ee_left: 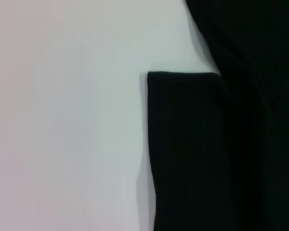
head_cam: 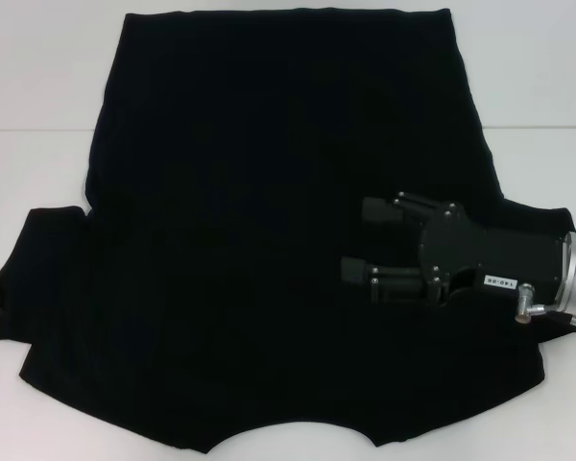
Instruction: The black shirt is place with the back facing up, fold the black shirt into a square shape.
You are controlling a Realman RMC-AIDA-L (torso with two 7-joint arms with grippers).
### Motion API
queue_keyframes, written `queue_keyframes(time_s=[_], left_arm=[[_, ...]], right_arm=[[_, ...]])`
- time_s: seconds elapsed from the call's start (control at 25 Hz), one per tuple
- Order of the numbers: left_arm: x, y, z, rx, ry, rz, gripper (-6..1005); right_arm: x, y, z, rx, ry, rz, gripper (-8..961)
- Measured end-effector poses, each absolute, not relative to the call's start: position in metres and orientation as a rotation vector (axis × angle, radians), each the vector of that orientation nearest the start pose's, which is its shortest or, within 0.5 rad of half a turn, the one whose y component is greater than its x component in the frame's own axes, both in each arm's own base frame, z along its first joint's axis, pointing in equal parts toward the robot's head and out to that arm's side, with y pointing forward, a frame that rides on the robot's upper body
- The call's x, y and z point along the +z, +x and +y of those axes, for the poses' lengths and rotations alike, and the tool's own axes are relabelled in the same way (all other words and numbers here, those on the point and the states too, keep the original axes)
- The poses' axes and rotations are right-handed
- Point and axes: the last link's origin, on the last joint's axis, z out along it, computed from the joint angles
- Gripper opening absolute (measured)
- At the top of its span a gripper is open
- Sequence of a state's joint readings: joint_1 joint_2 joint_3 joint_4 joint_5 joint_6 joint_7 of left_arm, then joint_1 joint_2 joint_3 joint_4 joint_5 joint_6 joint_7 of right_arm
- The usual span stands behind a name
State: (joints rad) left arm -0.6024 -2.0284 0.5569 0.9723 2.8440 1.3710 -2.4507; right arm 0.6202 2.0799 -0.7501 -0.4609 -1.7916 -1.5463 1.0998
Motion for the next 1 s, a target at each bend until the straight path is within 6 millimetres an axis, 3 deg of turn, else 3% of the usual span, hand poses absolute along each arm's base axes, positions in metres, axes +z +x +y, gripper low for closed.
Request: queue_keyframes(time_s=[0.64, 0.84, 1.0], left_arm=[[0.101, -0.347, 0.345, 0.165, -1.917, -1.648, 81], [0.096, -0.346, 0.345, 0.173, -1.927, -1.645, 125], [0.093, -0.346, 0.345, 0.173, -1.93, -1.637, 271]], right_arm=[[-0.024, 0.221, 0.345, 0.943, -2.692, 0.302, 916], [-0.025, 0.219, 0.345, 0.954, -2.688, 0.296, 916], [-0.025, 0.217, 0.345, 0.967, -2.683, 0.296, 916]])
